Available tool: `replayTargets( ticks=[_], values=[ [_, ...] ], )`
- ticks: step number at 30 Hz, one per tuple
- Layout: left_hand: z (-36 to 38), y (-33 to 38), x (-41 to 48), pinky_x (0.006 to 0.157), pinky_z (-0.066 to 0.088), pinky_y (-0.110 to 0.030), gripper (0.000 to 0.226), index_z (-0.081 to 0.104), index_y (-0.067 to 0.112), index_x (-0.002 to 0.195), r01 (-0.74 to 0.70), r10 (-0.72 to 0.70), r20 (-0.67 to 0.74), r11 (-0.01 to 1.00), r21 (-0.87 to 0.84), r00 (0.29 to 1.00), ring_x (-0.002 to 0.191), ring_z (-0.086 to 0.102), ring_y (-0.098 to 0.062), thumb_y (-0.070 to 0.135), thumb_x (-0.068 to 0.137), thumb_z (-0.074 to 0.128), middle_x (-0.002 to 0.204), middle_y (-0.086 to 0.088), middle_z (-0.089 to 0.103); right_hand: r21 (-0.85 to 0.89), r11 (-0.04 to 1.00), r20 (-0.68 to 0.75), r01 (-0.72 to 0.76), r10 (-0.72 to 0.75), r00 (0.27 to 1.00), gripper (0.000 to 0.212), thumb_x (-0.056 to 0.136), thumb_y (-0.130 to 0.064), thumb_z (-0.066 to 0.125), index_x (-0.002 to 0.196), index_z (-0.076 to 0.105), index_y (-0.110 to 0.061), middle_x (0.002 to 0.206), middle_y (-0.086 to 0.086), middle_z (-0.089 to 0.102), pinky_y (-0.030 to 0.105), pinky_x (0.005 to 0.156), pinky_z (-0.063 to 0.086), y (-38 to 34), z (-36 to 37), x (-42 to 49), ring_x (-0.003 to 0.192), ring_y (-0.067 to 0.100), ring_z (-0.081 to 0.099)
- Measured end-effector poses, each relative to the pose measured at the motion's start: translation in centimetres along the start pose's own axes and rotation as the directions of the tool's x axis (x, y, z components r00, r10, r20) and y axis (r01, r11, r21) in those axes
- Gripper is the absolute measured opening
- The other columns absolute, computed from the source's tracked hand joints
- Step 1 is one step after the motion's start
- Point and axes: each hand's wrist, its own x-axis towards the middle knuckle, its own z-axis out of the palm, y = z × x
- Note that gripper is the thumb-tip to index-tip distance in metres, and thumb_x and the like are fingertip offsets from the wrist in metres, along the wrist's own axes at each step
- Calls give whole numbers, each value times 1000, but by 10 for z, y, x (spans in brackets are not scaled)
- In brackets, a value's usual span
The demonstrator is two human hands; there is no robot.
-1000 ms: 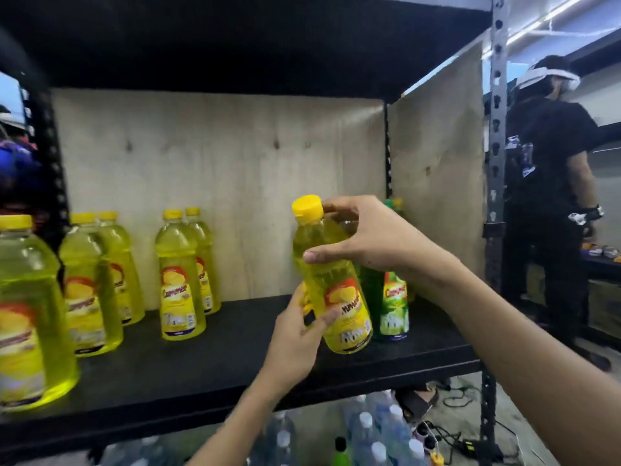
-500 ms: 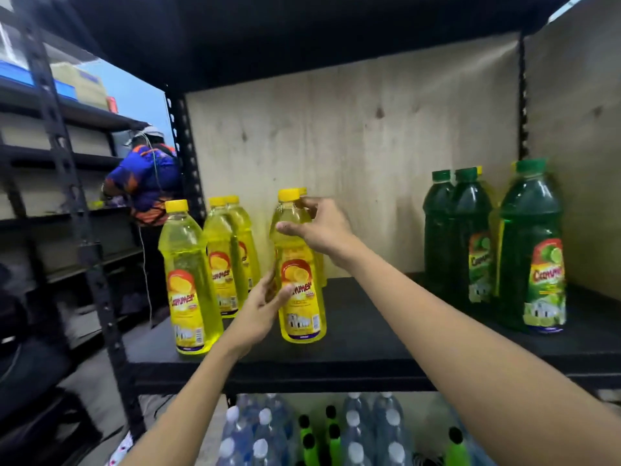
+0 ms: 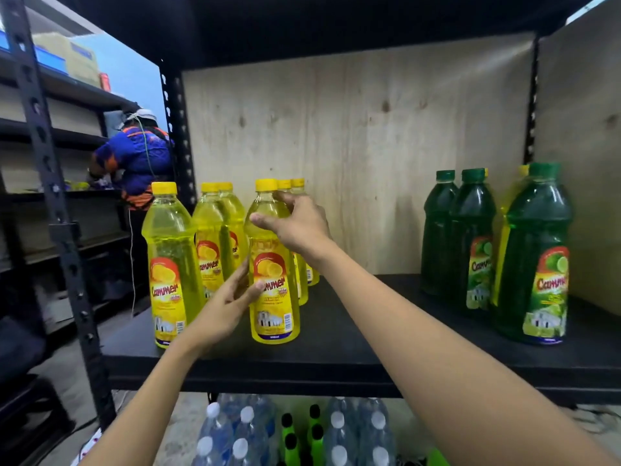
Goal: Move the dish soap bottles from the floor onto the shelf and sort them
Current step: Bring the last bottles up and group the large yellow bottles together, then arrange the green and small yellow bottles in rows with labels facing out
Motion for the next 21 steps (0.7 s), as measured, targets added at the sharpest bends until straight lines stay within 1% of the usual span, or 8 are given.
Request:
replayTargets(
  ticks=[3,5,7,8,10,13,16,21],
  values=[
    [17,14,-15,107,43,-43,88,11,40,155,-36,105,-304,974,224,947,133,47,-23,48,85,63,154,-2,36,-15,1000,94,-20,22,995,69,80,-39,82,142,56,-21,143,4,58,33,108,45,2,-26,-16,134,18,52],
    [42,32,-35,100,46,-47,84,24,33,155,-66,326,-530,891,449,783,123,51,-33,35,86,72,144,-9,40,-84,996,71,-19,25,997,59,81,-33,81,136,61,-23,135,3,61,26,99,46,10,-60,-33,127,15,56],
    [79,53,-52,92,50,-40,69,45,26,145,-237,517,-558,834,498,649,116,53,-26,14,84,74,130,-7,46,-200,979,-95,28,-48,994,47,82,-27,79,128,66,-26,131,1,62,27,99,45,22,-104,-54,122,12,56],
    [99,62,-55,88,52,-34,60,55,25,137,-353,571,-505,812,465,648,112,55,-18,7,83,73,123,-3,49,-279,960,-216,38,-101,971,43,82,-25,78,124,67,-28,127,2,62,29,101,44,27,-128,-64,120,15,57],
    [143,71,-49,84,54,-23,48,65,30,122,-485,567,-319,820,304,759,106,58,-5,3,83,71,114,10,53,-421,907,-457,-16,-197,867,42,81,-25,75,121,65,-30,122,5,57,33,101,42,37,-176,-79,115,23,54],
    [214,79,-24,81,56,-19,46,62,38,118,-382,385,-25,921,74,923,98,62,0,10,84,72,116,14,60,-442,857,-676,-264,-124,727,60,79,-36,76,134,52,-33,131,11,47,42,103,37,46,-243,-81,120,34,44],
    [281,84,0,90,56,-29,57,53,31,134,-213,215,115,977,-30,970,102,62,-5,19,83,75,126,5,61,-391,825,-630,-408,84,772,87,73,-47,83,145,39,-28,143,15,44,46,110,37,51,-293,-70,132,38,41],
    [360,114,18,110,40,-38,90,34,17,148,-97,95,39,994,45,995,131,47,-24,34,74,83,140,-4,47,-383,802,-487,-458,246,838,95,66,-37,91,146,43,-17,134,9,62,46,99,54,68,-306,-55,118,28,63]
  ],
)
